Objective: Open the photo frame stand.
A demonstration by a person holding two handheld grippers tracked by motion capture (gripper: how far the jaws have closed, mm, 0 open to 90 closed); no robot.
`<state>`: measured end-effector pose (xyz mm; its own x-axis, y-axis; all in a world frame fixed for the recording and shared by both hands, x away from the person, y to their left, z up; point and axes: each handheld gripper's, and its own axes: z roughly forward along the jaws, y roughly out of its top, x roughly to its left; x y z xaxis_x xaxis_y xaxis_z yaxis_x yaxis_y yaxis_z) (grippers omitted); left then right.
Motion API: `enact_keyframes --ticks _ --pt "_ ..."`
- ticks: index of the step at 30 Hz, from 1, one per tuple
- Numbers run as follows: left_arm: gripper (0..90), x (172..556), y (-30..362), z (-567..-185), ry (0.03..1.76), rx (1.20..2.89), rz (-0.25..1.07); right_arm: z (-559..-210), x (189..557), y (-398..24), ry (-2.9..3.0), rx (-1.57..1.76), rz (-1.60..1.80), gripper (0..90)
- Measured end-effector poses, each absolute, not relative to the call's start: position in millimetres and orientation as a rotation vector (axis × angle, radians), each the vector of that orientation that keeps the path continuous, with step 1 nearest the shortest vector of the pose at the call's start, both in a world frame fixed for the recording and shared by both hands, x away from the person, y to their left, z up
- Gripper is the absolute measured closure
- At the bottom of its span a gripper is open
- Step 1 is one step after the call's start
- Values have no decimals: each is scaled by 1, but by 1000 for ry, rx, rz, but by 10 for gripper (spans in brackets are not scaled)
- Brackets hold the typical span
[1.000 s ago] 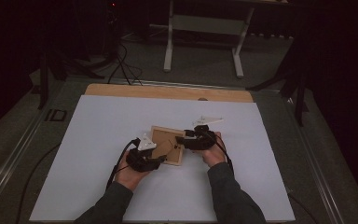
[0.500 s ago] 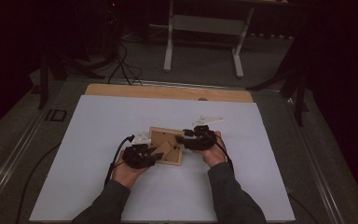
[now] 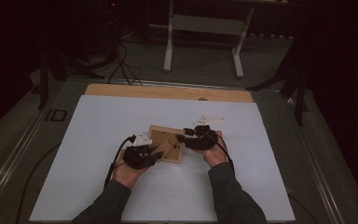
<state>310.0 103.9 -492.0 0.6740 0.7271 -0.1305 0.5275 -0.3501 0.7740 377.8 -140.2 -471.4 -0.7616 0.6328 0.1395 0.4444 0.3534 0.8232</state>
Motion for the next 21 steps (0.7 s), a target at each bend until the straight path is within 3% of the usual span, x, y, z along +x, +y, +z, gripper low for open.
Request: enact_keyframes --ticks 21 --pt "702 316 102 -496 981 2048 344 -465 373 -136 2383 921 1340 556"
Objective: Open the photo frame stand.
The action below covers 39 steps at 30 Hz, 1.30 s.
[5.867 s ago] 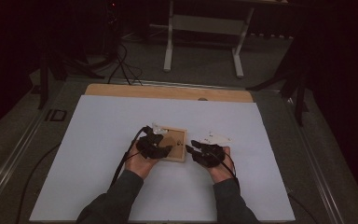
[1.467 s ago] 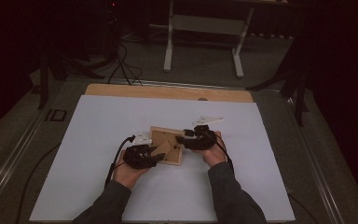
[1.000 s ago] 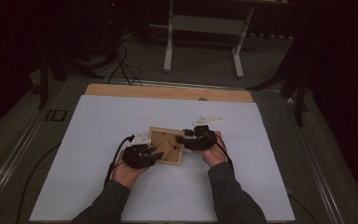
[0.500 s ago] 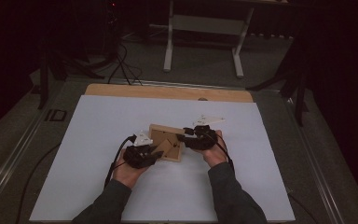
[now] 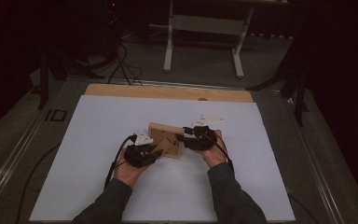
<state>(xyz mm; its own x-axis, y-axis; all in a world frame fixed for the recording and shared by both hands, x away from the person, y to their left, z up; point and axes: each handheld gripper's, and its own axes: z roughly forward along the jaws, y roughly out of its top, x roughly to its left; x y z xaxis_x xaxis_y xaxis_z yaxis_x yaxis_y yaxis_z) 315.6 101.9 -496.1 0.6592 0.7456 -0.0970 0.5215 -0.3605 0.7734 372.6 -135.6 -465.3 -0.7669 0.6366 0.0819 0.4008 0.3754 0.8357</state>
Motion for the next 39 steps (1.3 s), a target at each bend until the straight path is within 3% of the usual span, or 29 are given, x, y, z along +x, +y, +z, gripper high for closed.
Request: enact_keyframes --ticks 39 --pt "755 330 90 -507 973 2134 434 -468 362 -132 2404 852 1337 536"
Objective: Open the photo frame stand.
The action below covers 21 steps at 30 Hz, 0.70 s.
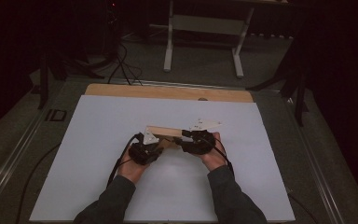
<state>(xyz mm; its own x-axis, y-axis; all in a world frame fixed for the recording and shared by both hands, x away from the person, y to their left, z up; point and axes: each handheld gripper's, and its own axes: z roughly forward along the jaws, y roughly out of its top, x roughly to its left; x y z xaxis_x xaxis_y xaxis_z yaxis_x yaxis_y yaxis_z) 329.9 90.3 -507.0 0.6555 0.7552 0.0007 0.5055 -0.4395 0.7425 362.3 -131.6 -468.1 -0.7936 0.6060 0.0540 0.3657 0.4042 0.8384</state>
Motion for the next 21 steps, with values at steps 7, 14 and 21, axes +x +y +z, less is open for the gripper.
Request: enact_keyframes --ticks 7,14,21 --pt "702 327 91 -507 967 2125 411 -469 359 -132 2418 838 1347 525" --pt "648 323 93 -510 959 2124 354 -471 352 -131 2442 795 1329 512" --pt "623 321 102 -514 983 2092 258 -471 348 -129 2464 767 1307 503"
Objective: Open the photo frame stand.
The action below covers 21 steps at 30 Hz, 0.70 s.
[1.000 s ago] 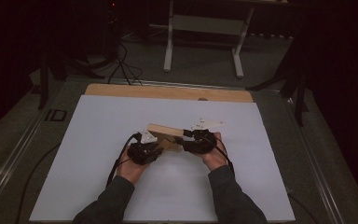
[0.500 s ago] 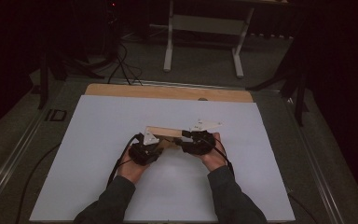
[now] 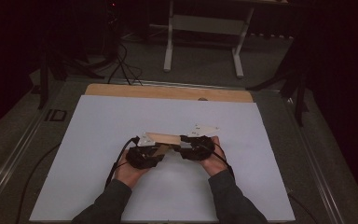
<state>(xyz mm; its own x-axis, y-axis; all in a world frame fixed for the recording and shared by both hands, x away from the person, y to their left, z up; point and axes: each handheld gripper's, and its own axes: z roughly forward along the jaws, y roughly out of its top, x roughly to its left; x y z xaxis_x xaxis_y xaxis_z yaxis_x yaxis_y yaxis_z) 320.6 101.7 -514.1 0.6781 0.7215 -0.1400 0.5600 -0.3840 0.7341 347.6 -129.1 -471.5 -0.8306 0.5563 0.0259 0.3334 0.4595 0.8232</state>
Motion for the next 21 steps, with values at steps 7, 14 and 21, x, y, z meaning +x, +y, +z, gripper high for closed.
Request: enact_keyframes --ticks 7,14,21 --pt "619 316 110 -519 989 2118 253 -473 345 -129 2462 775 1313 497" --pt "588 313 118 -519 1012 2111 261 -475 344 -131 2466 794 1321 433" --pt "575 309 120 -518 1017 2104 274 -477 340 -135 2456 798 1320 424"
